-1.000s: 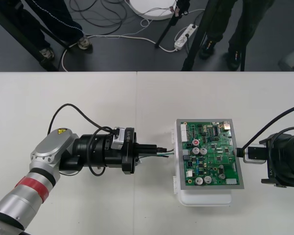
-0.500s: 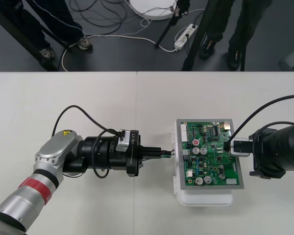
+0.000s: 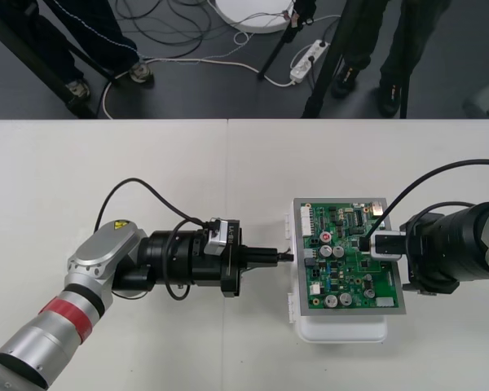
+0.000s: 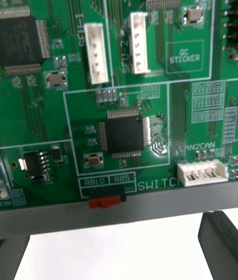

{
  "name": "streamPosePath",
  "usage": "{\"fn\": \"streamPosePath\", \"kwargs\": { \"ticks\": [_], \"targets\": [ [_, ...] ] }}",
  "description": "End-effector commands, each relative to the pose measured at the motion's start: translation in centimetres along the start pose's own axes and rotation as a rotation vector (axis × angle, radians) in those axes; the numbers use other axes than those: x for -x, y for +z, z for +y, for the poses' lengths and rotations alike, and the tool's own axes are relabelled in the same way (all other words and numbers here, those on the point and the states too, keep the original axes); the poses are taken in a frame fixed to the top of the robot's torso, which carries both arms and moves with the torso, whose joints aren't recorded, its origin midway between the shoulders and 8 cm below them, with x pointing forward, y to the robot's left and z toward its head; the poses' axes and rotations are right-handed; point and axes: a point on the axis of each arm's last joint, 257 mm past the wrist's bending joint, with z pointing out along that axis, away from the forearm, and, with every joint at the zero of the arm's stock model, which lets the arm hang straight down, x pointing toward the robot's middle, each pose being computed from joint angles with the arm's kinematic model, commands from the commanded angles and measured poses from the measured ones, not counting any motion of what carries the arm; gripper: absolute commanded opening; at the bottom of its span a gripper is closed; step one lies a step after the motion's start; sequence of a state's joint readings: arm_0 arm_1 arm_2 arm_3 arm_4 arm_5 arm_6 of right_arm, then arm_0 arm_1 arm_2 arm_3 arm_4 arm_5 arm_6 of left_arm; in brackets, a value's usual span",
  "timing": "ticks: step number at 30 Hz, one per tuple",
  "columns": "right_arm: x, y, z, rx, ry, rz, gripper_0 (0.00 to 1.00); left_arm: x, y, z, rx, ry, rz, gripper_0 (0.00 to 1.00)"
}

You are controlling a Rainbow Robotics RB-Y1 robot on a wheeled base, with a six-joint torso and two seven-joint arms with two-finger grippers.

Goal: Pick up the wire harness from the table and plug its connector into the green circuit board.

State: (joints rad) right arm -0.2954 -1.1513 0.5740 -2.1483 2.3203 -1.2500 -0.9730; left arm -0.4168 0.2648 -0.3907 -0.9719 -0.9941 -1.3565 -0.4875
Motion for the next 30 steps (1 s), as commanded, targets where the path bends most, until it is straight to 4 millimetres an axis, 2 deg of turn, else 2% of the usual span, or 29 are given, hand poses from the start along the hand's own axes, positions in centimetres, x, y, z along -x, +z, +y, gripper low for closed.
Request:
{"fn": "streamPosePath", "kwargs": {
  "ticks": [1, 30],
  "targets": [
    [1.5, -0.6, -1.0, -0.019, -0.091, -0.032, 1.00, 1.5, 2.8, 0.6, -0.009, 0.092, -0.032, 0.00],
    [3.5, -0.7, -0.9, -0.010, -0.145, -0.082, 1.00, 1.1, 4.1, 0.2, -0.006, 0.075, -0.032, 0.00]
  ]
}}
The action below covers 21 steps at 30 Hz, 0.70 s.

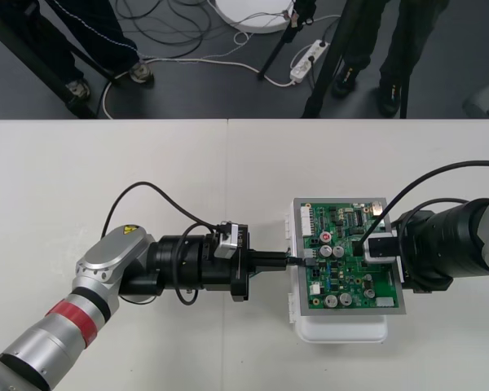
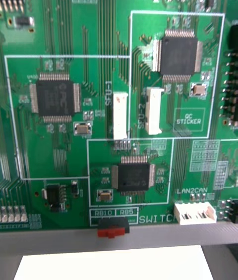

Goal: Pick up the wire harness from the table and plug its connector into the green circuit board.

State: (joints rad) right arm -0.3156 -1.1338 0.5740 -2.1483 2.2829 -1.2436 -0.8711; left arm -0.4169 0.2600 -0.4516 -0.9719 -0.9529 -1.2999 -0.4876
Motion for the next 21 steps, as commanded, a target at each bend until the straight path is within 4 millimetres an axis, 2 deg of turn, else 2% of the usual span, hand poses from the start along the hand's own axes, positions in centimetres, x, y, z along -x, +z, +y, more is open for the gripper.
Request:
{"fn": "streamPosePath", "kwargs": {
  "ticks": [1, 21],
  "targets": [
    [1.68, -0.48, -1.01, -0.022, -0.053, -0.033, 1.00, 1.82, 2.86, 0.43, -0.019, 0.107, -0.037, 0.00],
    [2.17, -0.46, -0.81, -0.014, -0.039, -0.047, 1.00, 1.47, 3.18, -0.10, -0.034, 0.133, -0.029, 0.00]
  ]
}}
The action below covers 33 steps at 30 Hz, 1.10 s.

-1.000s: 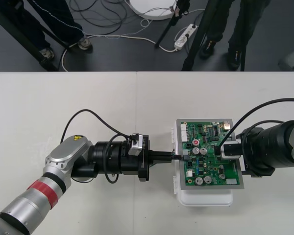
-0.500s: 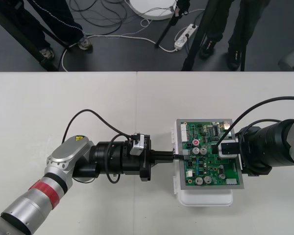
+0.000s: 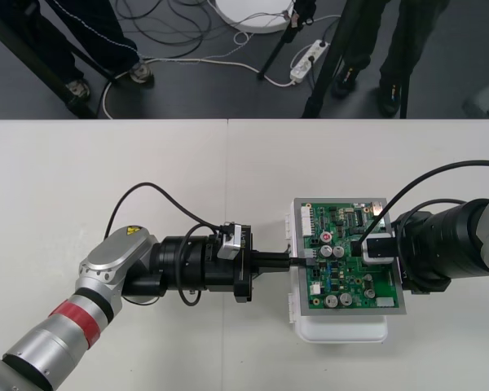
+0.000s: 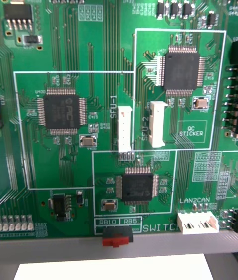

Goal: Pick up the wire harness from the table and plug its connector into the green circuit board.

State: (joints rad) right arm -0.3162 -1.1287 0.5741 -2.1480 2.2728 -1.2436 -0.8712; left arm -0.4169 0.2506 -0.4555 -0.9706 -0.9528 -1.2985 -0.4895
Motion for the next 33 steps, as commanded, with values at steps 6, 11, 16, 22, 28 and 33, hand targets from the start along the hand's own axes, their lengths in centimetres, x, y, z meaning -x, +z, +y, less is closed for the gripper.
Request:
{"fn": "streamPosePath", "kwargs": {
  "ticks": [6, 11, 16, 22, 28, 33],
  "targets": [
    [1.9, -0.5, -0.9, -0.018, -0.038, -0.040, 1.00, 1.3, 2.7, 0.1, -0.030, 0.144, -0.020, 0.00],
    [2.4, -0.5, -1.0, -0.019, -0.031, -0.051, 1.00, 1.3, 2.7, 0.1, -0.030, 0.150, -0.020, 0.00],
    [2.9, -0.5, -1.2, -0.023, -0.023, -0.061, 1.00, 1.5, 2.9, 0.2, -0.029, 0.153, -0.026, 0.00],
    [3.0, -0.5, -1.1, -0.016, -0.014, -0.066, 1.00, 1.5, 3.0, 0.2, -0.027, 0.154, -0.027, 0.00],
    [3.2, -0.5, -1.0, -0.014, -0.015, -0.071, 1.00, 1.6, 3.4, 0.2, -0.021, 0.154, -0.031, 0.00],
    [3.5, -0.5, -1.0, -0.013, -0.010, -0.076, 1.00, 1.6, 3.8, 0.3, -0.016, 0.154, -0.033, 0.00]
  ]
}}
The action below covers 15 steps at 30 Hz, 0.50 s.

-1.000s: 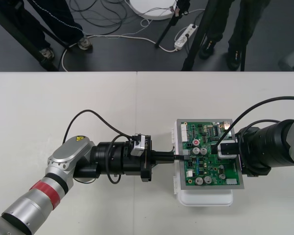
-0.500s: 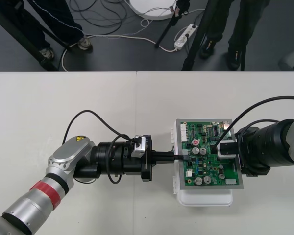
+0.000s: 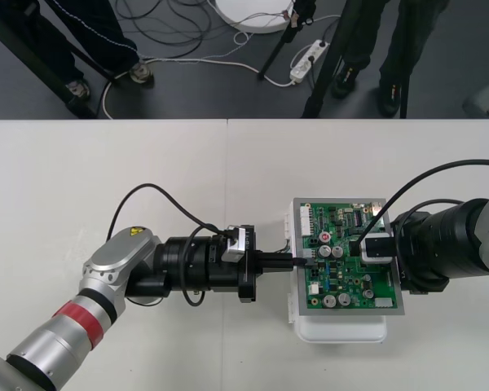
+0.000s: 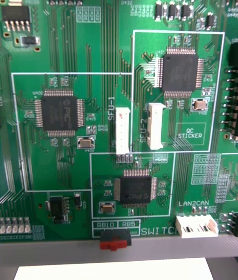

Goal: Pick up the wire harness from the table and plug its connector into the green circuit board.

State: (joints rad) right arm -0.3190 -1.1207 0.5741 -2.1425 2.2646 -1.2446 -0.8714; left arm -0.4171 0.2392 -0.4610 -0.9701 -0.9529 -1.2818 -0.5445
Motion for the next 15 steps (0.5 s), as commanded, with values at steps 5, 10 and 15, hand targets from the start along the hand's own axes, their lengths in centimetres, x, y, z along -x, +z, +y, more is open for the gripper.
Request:
{"fn": "streamPosePath", "kwargs": {
  "ticks": [5, 10, 15],
  "targets": [
    [3.17, -0.56, -1.01, -0.019, -0.014, -0.067, 1.00, 1.67, 3.29, 0.44, -0.017, 0.103, -0.032, 0.00],
    [3.17, -0.56, -1.01, -0.019, -0.014, -0.067, 1.00, 1.72, 3.43, 0.43, -0.016, 0.103, -0.034, 0.00],
    [3.15, -0.56, -1.04, -0.020, -0.014, -0.067, 1.00, 1.69, 3.43, 0.41, -0.017, 0.103, -0.033, 0.00]
  ]
}}
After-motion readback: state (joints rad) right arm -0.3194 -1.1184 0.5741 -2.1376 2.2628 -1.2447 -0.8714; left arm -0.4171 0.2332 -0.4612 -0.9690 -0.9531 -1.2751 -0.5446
